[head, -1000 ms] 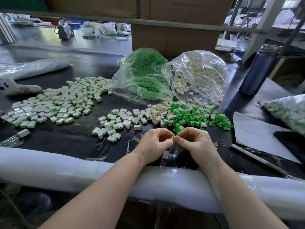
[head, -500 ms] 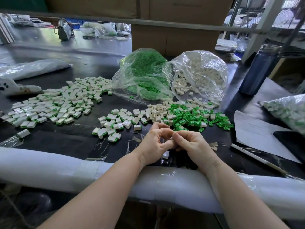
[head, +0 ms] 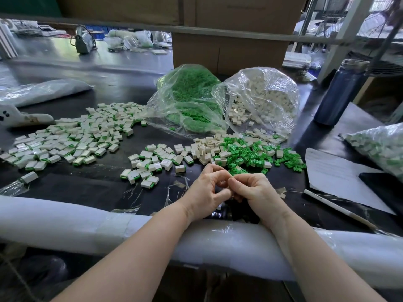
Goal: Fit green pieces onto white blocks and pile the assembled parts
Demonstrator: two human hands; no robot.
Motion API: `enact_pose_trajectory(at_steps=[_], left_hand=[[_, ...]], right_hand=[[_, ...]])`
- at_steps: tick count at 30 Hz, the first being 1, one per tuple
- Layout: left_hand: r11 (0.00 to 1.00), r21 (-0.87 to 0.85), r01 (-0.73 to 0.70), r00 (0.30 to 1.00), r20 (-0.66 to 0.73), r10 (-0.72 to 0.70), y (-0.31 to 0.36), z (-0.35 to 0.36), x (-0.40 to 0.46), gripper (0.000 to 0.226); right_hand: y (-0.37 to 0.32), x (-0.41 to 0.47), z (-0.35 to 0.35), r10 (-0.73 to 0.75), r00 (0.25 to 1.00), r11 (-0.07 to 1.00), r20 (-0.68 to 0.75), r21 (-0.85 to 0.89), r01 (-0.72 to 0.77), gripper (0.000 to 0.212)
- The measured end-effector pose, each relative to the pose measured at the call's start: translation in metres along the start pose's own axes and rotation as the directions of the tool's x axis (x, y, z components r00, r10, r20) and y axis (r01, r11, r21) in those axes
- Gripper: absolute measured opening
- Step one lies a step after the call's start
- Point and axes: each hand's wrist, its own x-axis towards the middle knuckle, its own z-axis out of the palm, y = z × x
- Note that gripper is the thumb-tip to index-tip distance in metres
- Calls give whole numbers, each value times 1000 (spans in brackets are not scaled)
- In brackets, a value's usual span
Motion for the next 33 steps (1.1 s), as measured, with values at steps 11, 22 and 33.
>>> enact_pose_trajectory(at_steps=[11, 22, 33], left_hand=[[1000, -11, 2, 1000, 6, -2, 0, -2, -1, 15], [999, -19, 39, 996, -83, -40, -3, -5, 0, 4], [999, -16, 51, 993, -110, -52, -2, -5, -1, 10]], right_hand=[[1, 0, 1, -5, 1000, 998, -22, 68, 6, 21], [0, -2, -2, -79, 975, 996, -207, 33, 87, 14], [0, 1, 0, -102, 969, 985, -224, -160, 66, 14]])
